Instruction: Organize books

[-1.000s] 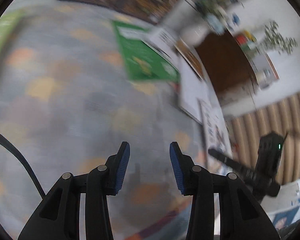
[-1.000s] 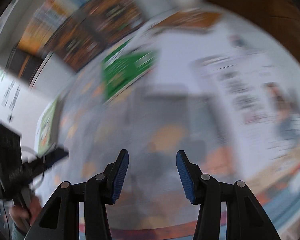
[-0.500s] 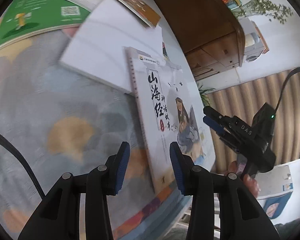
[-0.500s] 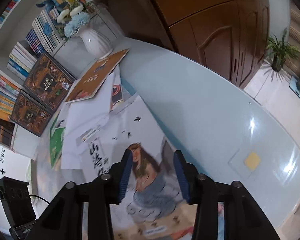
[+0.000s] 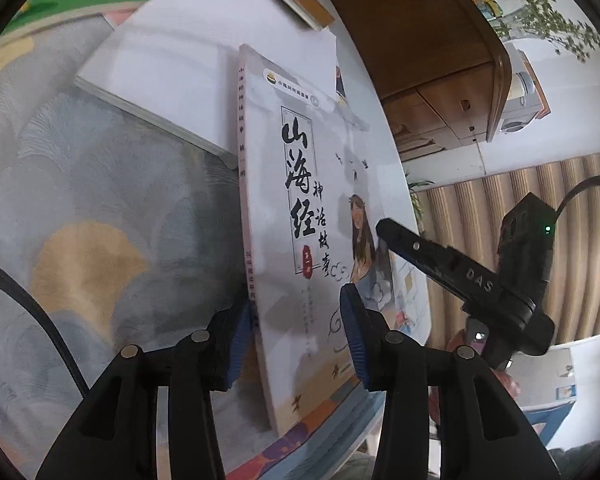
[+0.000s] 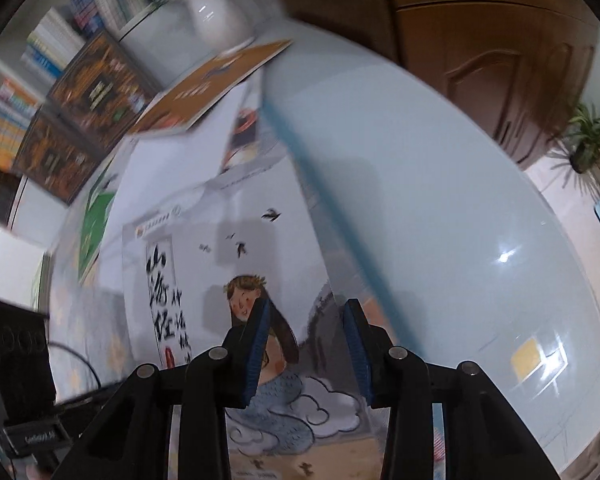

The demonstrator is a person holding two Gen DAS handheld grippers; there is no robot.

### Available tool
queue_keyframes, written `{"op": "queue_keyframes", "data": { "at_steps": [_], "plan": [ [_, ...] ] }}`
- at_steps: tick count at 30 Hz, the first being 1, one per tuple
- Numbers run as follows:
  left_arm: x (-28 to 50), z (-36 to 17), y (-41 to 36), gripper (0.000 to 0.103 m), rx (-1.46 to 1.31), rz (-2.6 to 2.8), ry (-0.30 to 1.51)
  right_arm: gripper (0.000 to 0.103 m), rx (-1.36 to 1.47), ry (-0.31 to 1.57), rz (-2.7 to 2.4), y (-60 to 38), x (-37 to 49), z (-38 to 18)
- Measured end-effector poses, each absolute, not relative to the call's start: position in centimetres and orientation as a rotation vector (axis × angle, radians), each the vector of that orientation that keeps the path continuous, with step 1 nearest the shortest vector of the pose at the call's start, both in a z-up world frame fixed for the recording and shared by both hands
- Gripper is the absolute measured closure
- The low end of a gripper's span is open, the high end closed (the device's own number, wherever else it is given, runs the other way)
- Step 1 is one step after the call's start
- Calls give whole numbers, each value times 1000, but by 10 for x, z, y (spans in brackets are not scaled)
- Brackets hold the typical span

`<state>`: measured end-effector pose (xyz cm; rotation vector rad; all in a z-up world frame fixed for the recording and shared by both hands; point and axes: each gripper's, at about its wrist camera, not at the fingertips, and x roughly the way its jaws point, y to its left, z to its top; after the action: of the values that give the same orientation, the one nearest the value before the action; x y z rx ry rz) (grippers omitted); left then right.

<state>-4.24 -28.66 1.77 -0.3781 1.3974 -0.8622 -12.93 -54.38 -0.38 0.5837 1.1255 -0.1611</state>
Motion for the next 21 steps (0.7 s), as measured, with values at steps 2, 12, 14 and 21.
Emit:
{"op": "queue_keyframes", "data": {
  "at_steps": [2,12,14,21],
  "plan": [
    [-44,23,-273,64,-379,-861,1378,65,542,1143,-118,-527,-130,-1],
    [-51,23,-133,64,-532,-582,1299,65,363,1215,317,-369,-93,6],
    [-50,20,-116,64,-576,-526,1285,65,358,1185,352,-350,-81,7],
    [-66,9,-62,64,-685,-352,1249,65,331,1219,425,-322,-60,7]
  ]
}}
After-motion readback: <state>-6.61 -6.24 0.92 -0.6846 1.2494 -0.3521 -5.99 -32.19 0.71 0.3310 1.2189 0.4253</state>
